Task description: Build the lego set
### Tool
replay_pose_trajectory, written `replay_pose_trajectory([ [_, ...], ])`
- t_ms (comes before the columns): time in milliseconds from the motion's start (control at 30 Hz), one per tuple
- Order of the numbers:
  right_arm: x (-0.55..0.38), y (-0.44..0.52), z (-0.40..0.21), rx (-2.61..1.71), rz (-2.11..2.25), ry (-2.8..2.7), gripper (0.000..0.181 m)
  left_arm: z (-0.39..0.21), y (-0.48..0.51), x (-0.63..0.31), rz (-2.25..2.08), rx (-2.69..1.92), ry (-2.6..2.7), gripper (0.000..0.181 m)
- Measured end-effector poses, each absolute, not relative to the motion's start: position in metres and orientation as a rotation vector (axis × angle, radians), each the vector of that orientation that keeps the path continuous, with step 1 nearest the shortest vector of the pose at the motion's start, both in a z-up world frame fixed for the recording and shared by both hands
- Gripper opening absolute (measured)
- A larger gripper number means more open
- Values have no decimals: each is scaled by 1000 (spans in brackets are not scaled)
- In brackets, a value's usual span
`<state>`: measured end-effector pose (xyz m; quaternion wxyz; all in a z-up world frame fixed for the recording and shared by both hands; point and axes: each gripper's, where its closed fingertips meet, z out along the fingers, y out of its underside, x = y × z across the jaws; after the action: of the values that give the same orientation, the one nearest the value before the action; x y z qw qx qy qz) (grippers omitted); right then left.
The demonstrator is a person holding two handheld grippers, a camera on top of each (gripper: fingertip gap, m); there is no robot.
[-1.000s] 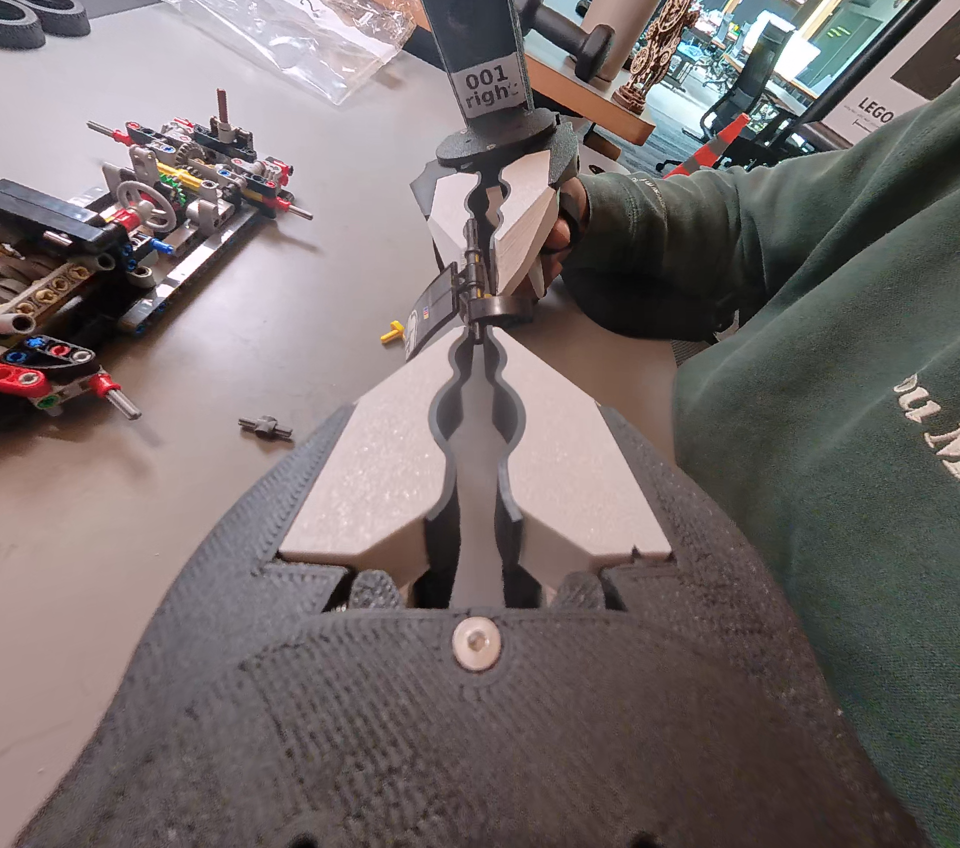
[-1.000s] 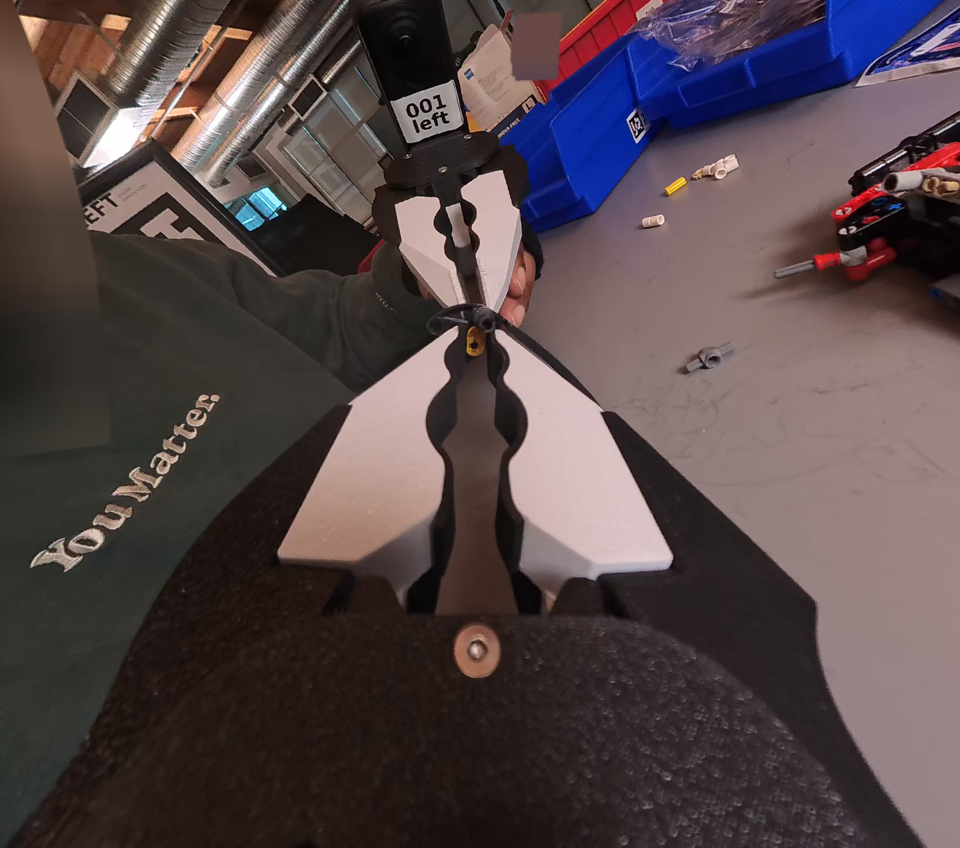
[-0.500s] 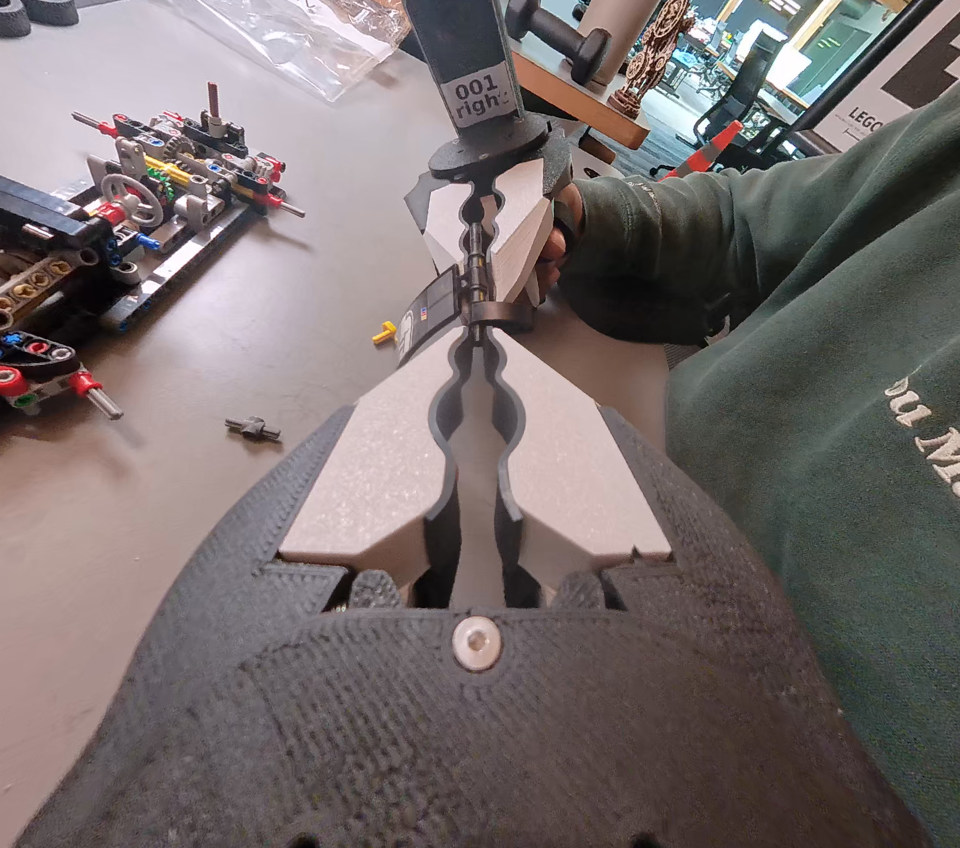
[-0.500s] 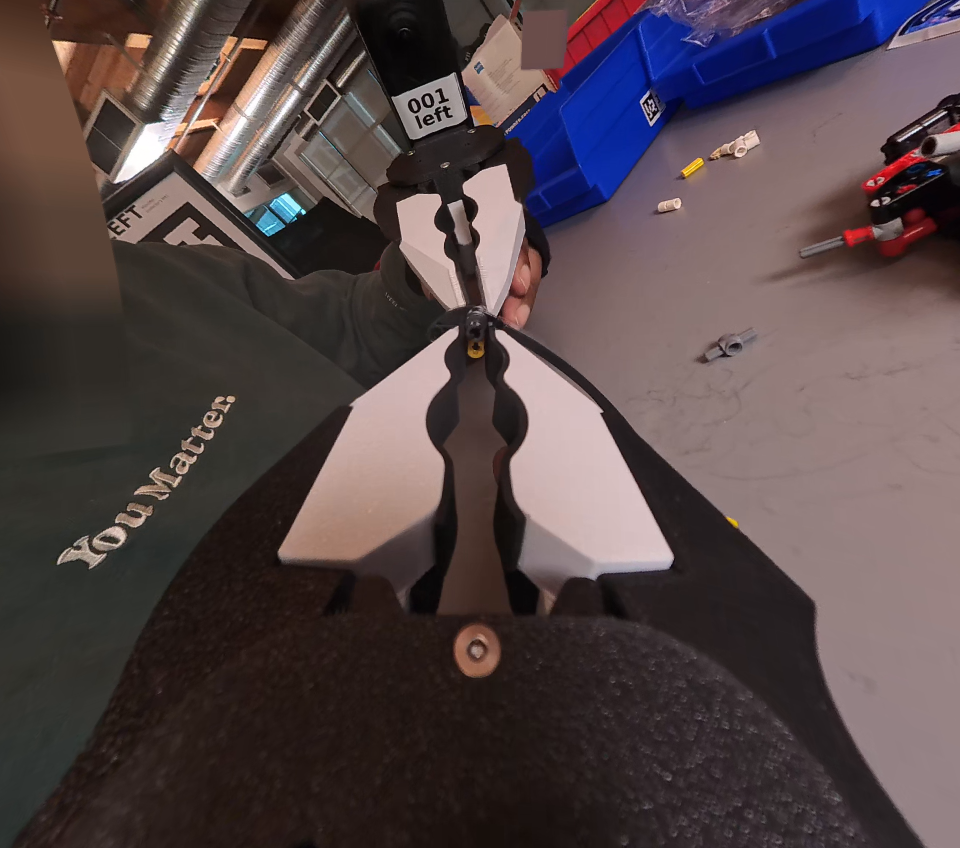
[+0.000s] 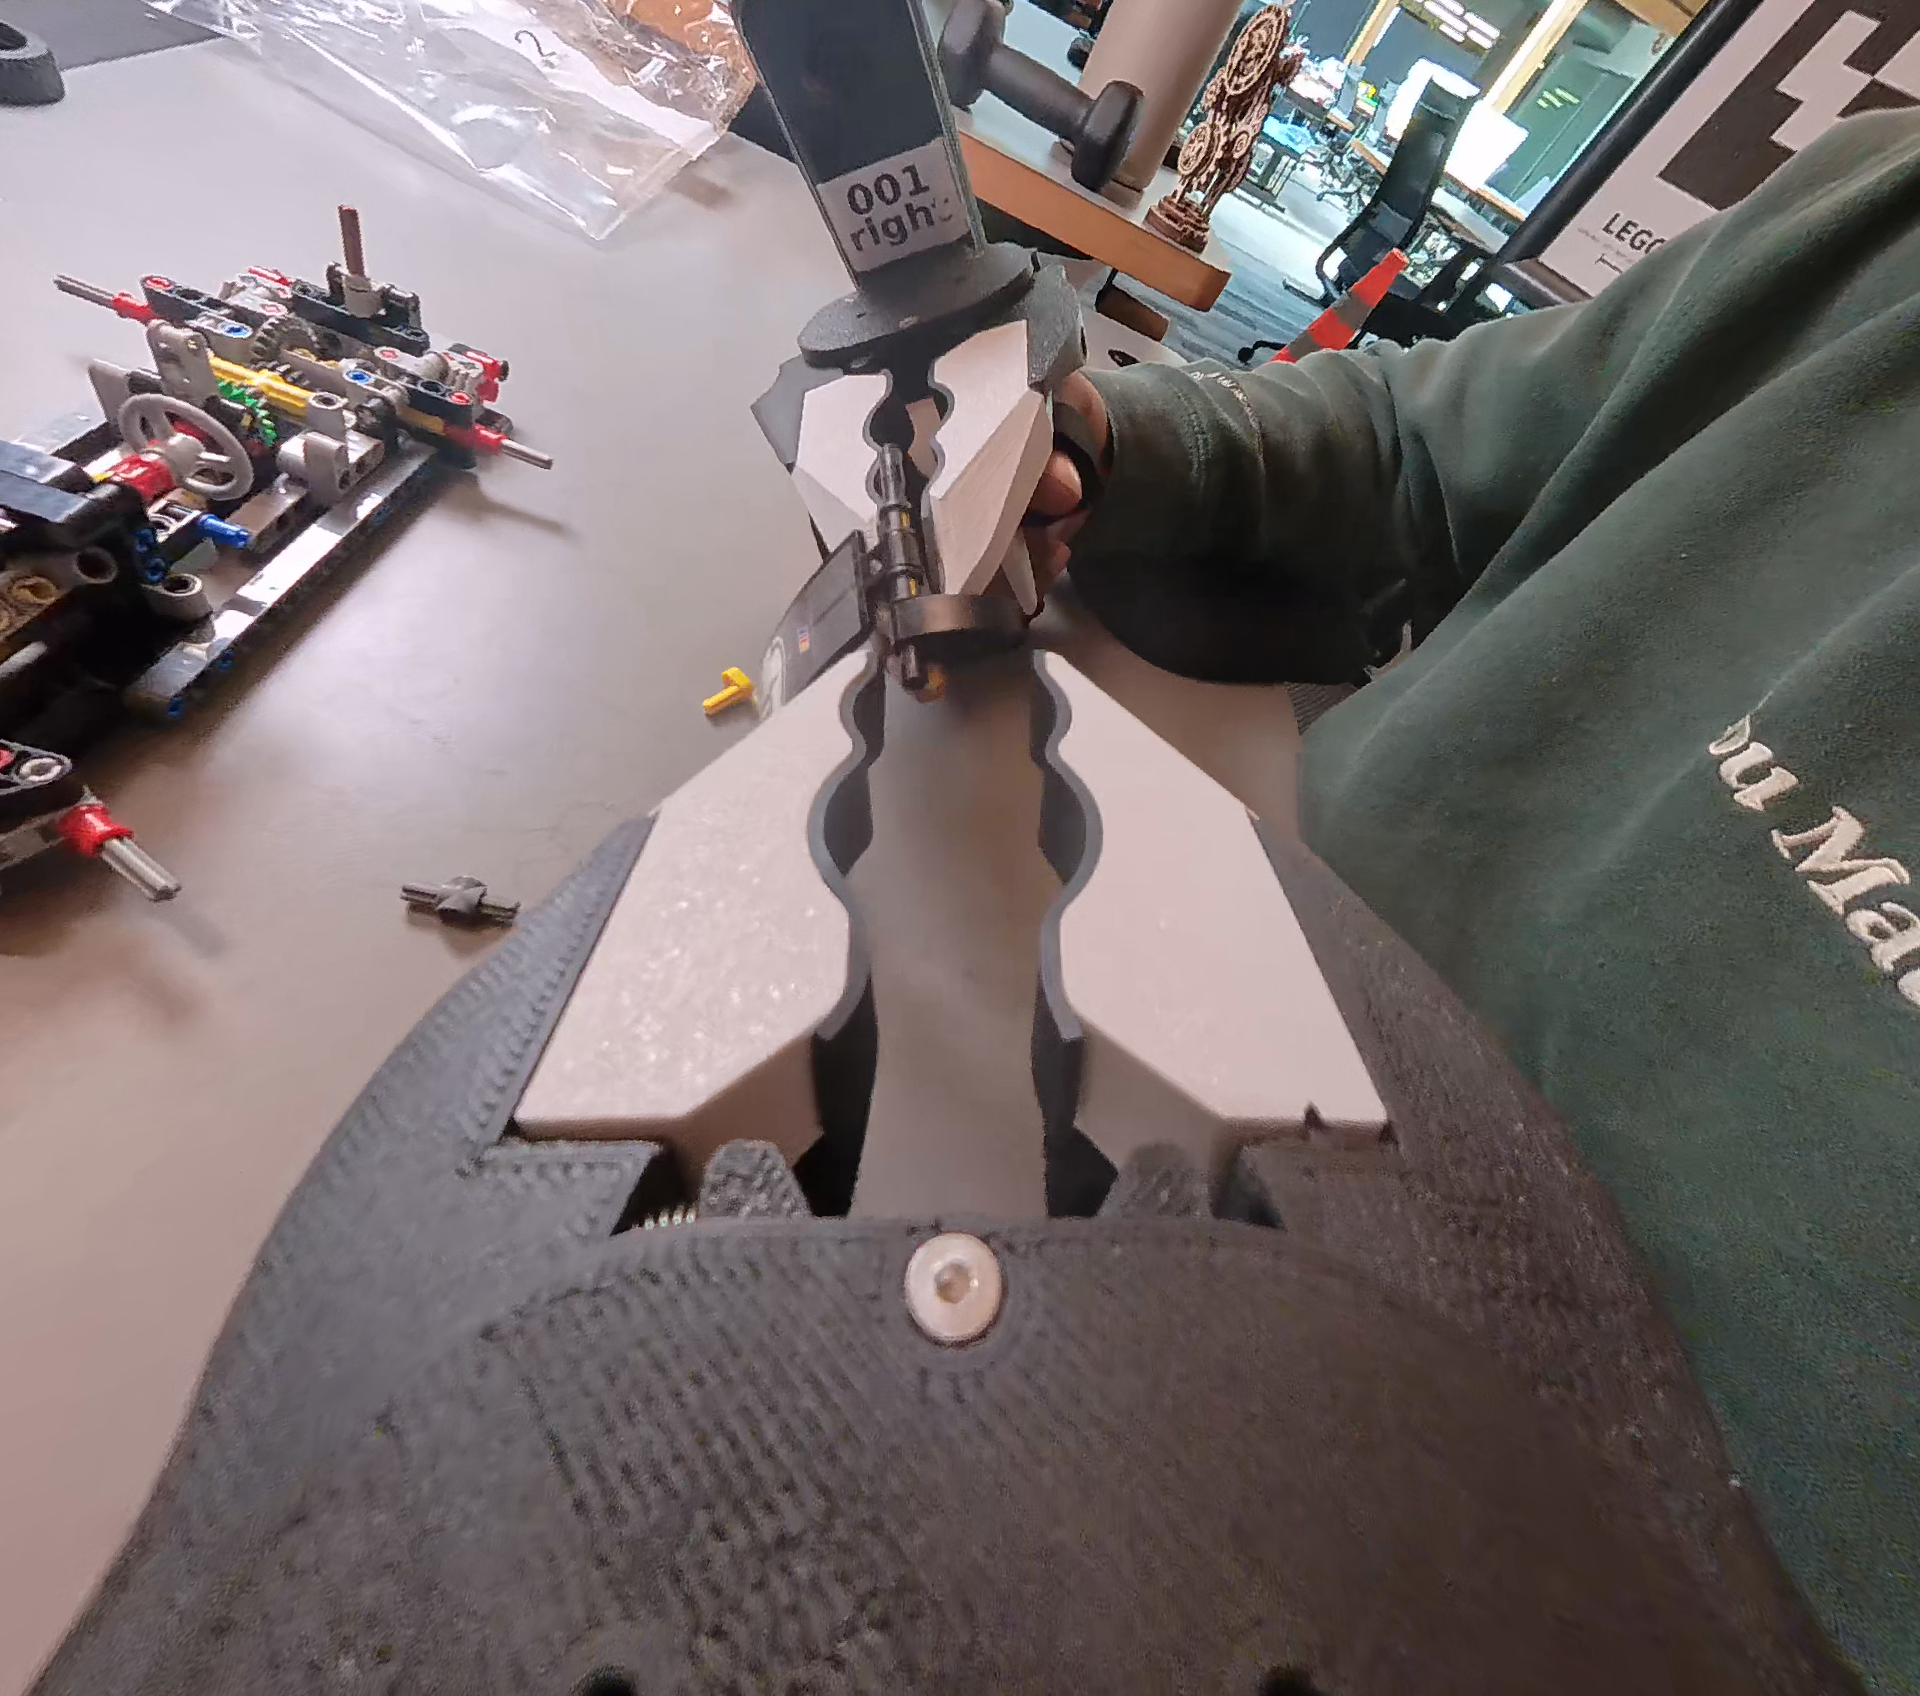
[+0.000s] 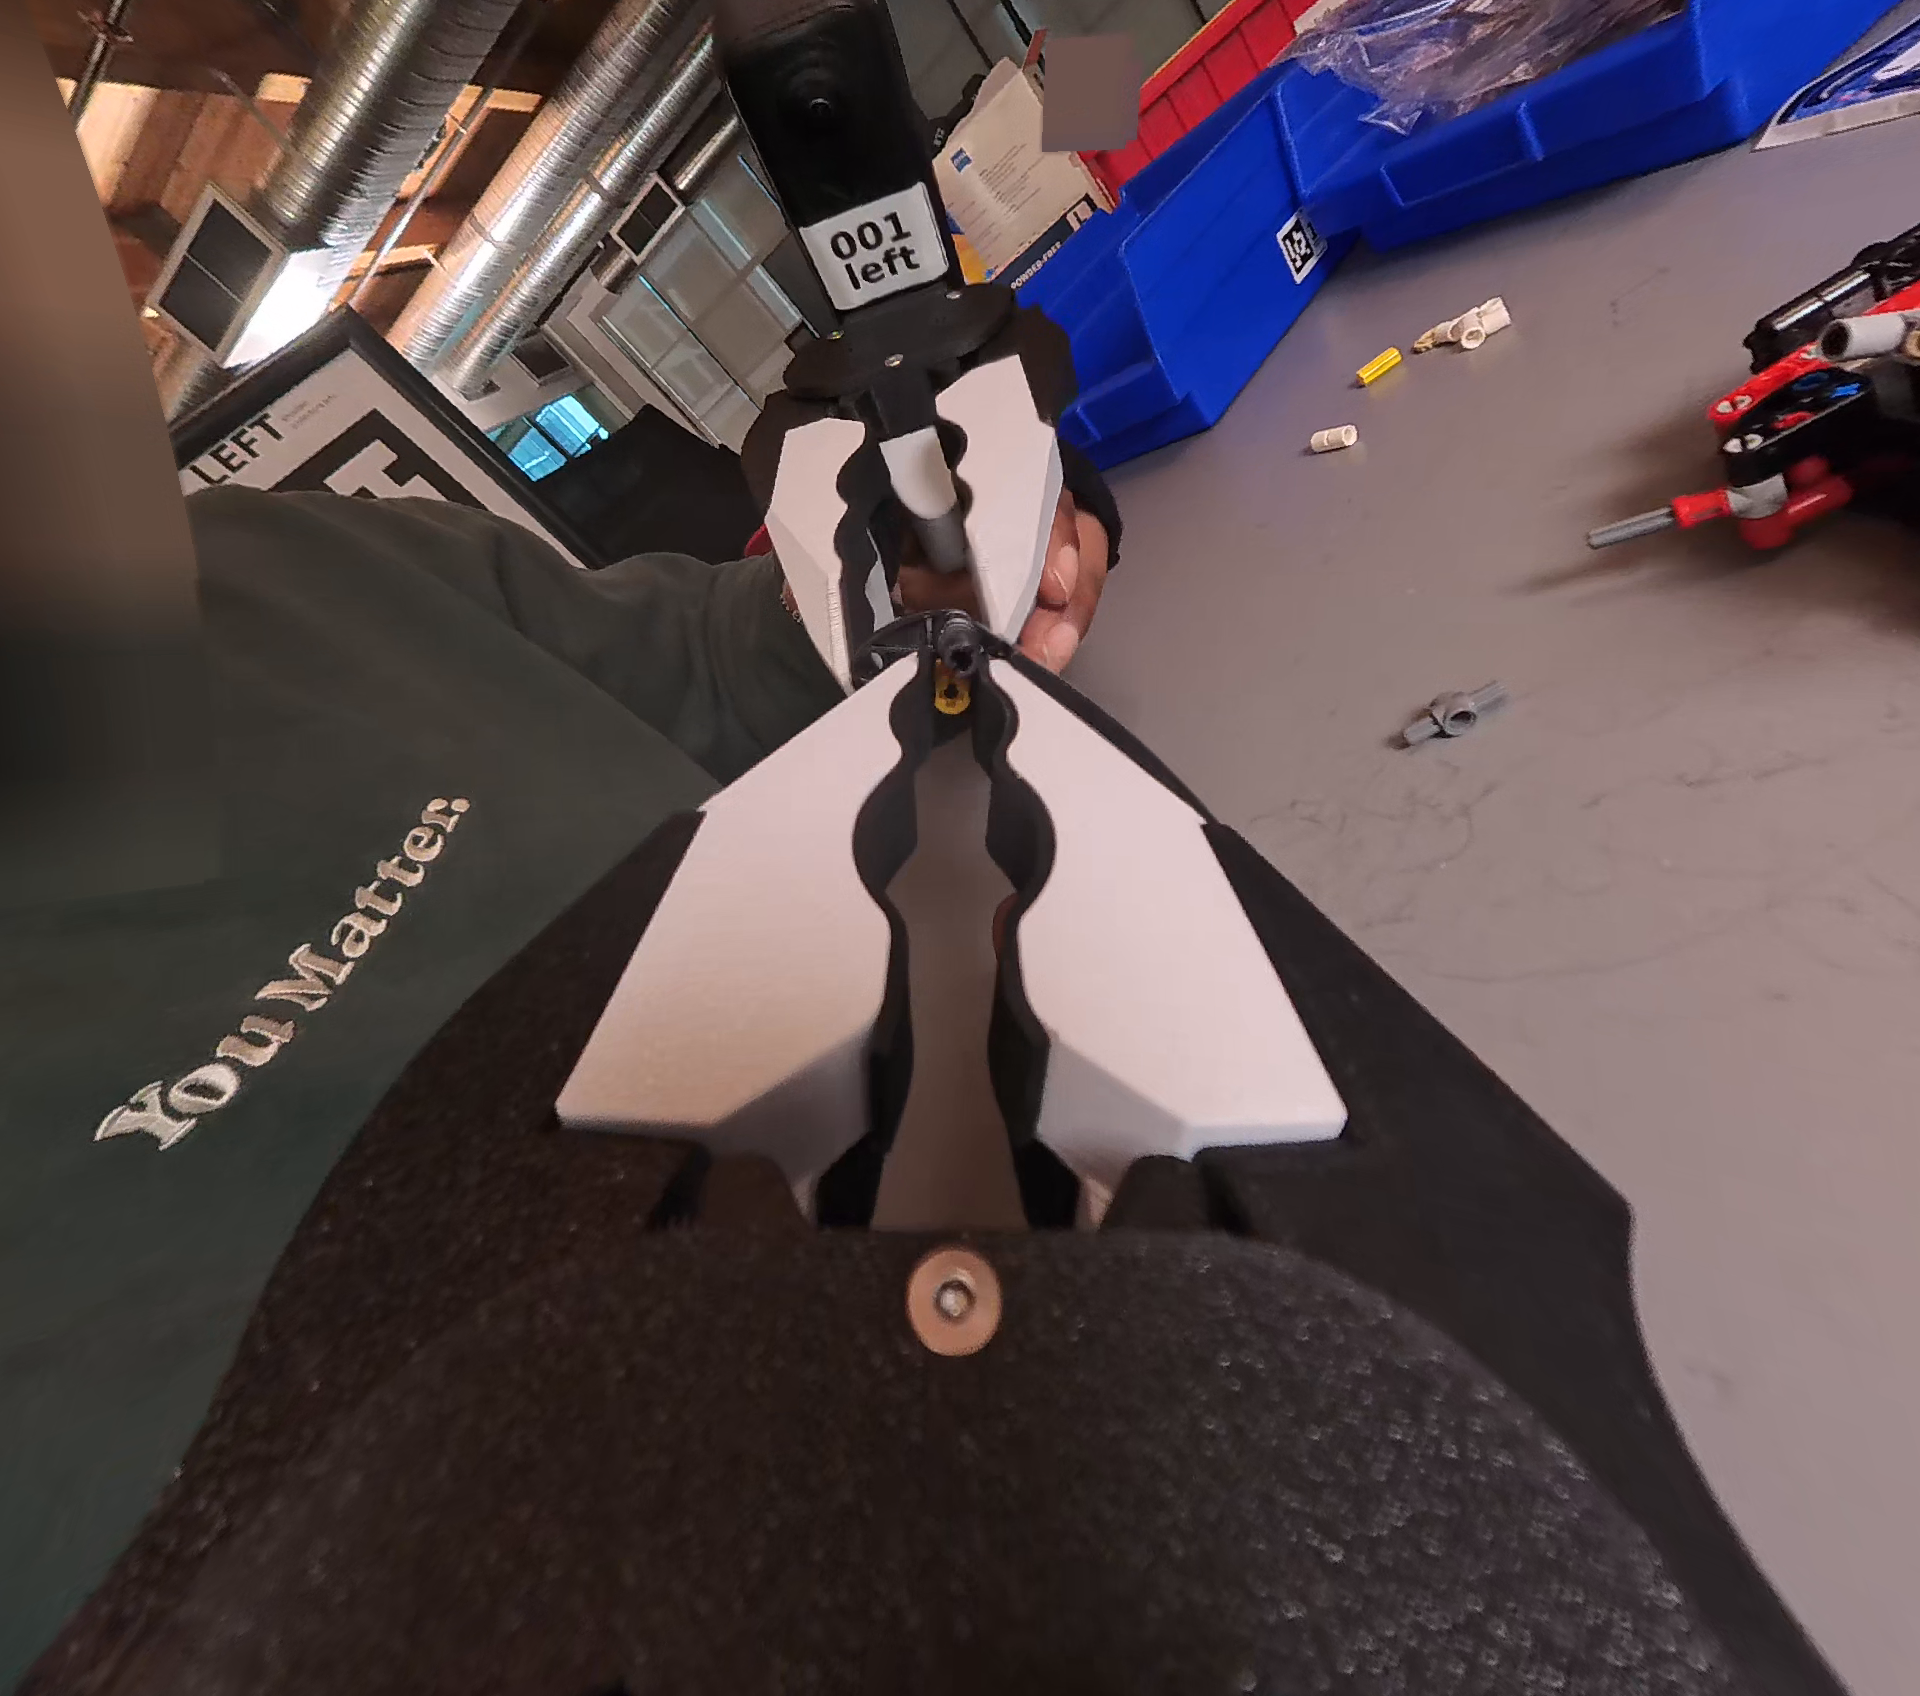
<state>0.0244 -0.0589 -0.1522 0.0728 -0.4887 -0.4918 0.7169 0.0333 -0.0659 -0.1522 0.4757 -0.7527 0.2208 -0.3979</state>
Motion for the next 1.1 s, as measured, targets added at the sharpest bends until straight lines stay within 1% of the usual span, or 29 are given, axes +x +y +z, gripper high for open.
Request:
replay_pose_trajectory([
  [33, 24, -60, -153, -1467, 2143, -1484, 3, -152, -65, 35, -982, -1835, 531, 23],
  [367, 21, -61, -158, -1520, 2136, -1459, 3, -156, -63, 35, -1070, -1855, 458, 21],
  [900, 20, -61, -158, -1595, 2221, -1414, 3, -155, -64, 34, -1055, -1815, 513, 22],
  [1100, 22, -61, -149, -1485, 2193, -1426, 8, -146, -65, 27, -1210, -1745, 448, 22],
])
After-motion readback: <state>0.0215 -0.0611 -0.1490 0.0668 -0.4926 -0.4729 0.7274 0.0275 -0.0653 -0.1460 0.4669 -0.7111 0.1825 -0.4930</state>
